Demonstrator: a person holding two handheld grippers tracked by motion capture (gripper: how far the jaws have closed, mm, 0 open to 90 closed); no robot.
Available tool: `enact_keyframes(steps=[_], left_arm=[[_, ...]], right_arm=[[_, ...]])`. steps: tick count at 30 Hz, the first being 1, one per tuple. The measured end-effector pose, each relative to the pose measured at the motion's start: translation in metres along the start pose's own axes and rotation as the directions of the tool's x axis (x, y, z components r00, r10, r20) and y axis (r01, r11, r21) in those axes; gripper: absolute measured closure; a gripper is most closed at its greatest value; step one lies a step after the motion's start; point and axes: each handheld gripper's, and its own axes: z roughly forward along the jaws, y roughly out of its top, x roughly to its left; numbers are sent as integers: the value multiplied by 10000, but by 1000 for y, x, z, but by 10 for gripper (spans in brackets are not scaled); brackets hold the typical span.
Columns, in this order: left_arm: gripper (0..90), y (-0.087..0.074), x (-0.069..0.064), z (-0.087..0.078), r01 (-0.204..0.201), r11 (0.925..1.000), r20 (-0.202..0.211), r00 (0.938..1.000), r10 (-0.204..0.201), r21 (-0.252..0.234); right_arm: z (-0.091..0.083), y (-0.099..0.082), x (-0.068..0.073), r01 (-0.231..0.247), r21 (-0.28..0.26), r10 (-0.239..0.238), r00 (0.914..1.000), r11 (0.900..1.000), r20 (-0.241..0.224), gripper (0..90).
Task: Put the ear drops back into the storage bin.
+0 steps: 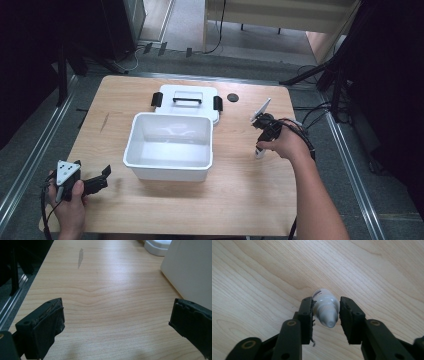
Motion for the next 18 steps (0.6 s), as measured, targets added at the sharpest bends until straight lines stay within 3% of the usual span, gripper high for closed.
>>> enact_keyframes(steps=[5, 13, 18], left_arm=[[0, 0, 0, 0, 1, 10000, -5, 10000, -1, -1], [0, 0, 0, 0, -4, 10000, -17, 10000, 4, 4], [0, 0, 0, 0, -26, 10000, -18, 10000, 26, 14]], right_arm=[[-2, -1, -1, -172, -46, 171, 9996, 9998, -204, 715], [-4, -3, 0, 22, -119, -23, 9999, 9999, -98, 720], [-20, 0, 8, 734, 51, -734, 9973, 9973, -8, 721]])
